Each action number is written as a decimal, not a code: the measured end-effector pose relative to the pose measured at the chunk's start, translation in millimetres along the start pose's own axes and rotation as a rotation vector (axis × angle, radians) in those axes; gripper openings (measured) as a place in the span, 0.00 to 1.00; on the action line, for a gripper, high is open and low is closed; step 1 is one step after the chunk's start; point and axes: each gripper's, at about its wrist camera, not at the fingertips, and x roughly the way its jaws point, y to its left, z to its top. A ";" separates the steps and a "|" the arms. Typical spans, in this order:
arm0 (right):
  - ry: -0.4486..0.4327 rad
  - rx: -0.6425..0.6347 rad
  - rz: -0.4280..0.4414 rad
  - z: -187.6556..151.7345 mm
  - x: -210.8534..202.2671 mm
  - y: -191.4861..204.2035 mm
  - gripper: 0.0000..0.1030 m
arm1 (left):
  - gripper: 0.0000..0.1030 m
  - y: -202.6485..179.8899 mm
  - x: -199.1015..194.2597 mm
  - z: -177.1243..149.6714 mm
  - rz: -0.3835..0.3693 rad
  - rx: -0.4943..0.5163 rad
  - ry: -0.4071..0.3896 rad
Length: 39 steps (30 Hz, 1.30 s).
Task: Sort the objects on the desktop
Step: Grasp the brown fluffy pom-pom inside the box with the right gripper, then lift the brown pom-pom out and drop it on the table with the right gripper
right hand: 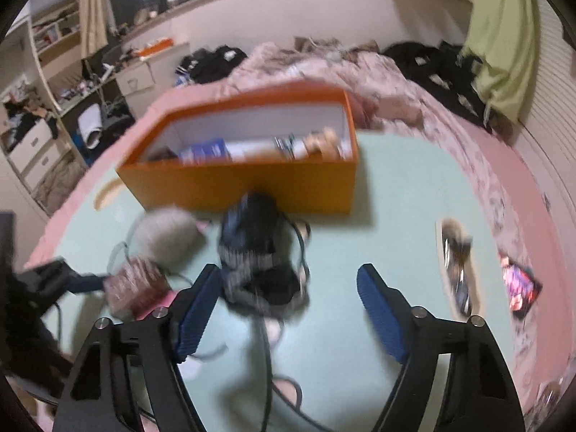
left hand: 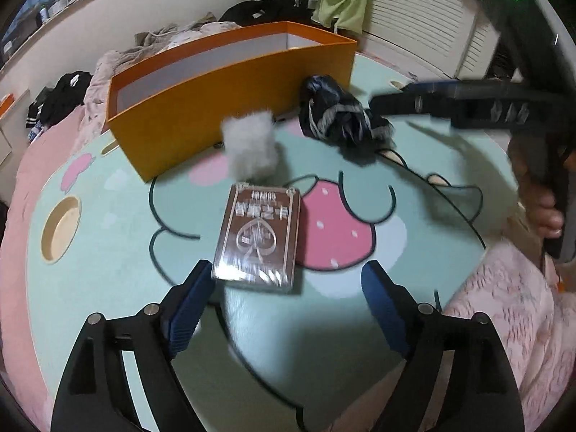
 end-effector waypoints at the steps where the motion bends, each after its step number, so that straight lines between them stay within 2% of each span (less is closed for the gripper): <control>1: -0.012 -0.013 0.009 11.5 -1.5 1.6 0.67 | 0.81 0.1 1.6 3.0 0.006 -0.009 -0.003; 2: -0.017 -0.025 0.025 26.5 -1.5 4.6 0.64 | 0.82 -0.7 3.5 6.1 0.010 -0.013 -0.002; 4: 0.002 -0.020 0.063 47.0 3.0 6.4 0.50 | 0.87 -1.9 7.2 10.7 0.014 -0.018 0.001; 6: 0.036 -0.003 0.120 73.0 14.2 9.2 0.45 | 0.93 -2.9 12.0 13.7 0.022 -0.032 0.001; 9: 0.093 -0.019 0.117 100.9 36.1 16.5 0.40 | 0.93 -4.4 15.6 17.0 0.031 -0.047 0.000; 10: 0.122 -0.029 0.121 107.7 45.1 19.0 0.36 | 0.93 -3.4 16.9 18.7 0.037 -0.057 0.000; 13: 0.220 -0.033 0.132 118.5 71.0 23.7 0.30 | 0.93 -1.4 21.3 23.8 0.057 -0.087 -0.017; 15: 0.258 -0.053 0.083 121.8 83.3 26.1 0.30 | 0.93 -0.1 22.7 24.8 0.057 -0.089 -0.021; 18: 0.341 -0.078 0.080 114.9 100.9 27.9 0.31 | 0.93 0.7 22.8 24.3 0.058 -0.092 -0.023; 20: 0.362 -0.099 0.050 110.3 107.8 31.5 0.28 | 0.93 0.5 23.3 24.5 0.058 -0.093 -0.023; 21: 0.370 -0.075 0.062 109.1 110.4 28.8 0.23 | 0.93 0.2 23.6 24.6 0.059 -0.094 -0.023; 23: 0.401 -0.024 0.090 106.1 119.2 20.6 0.22 | 0.93 0.3 24.3 24.9 0.059 -0.094 -0.023; 27: 0.351 0.018 0.134 102.6 112.6 15.1 0.21 | 0.93 1.5 24.3 24.3 0.064 -0.100 -0.020; 32: 0.145 0.066 0.268 112.3 61.5 7.9 0.21 | 0.93 4.5 23.5 23.5 0.074 -0.111 -0.020; 35: 0.063 0.094 0.333 109.2 26.4 -1.2 0.21 | 0.93 5.5 22.7 23.2 0.068 -0.115 -0.022; 39: 0.029 0.131 0.362 89.5 -6.1 -15.2 0.21 | 0.93 9.0 16.0 22.5 0.050 -0.133 -0.050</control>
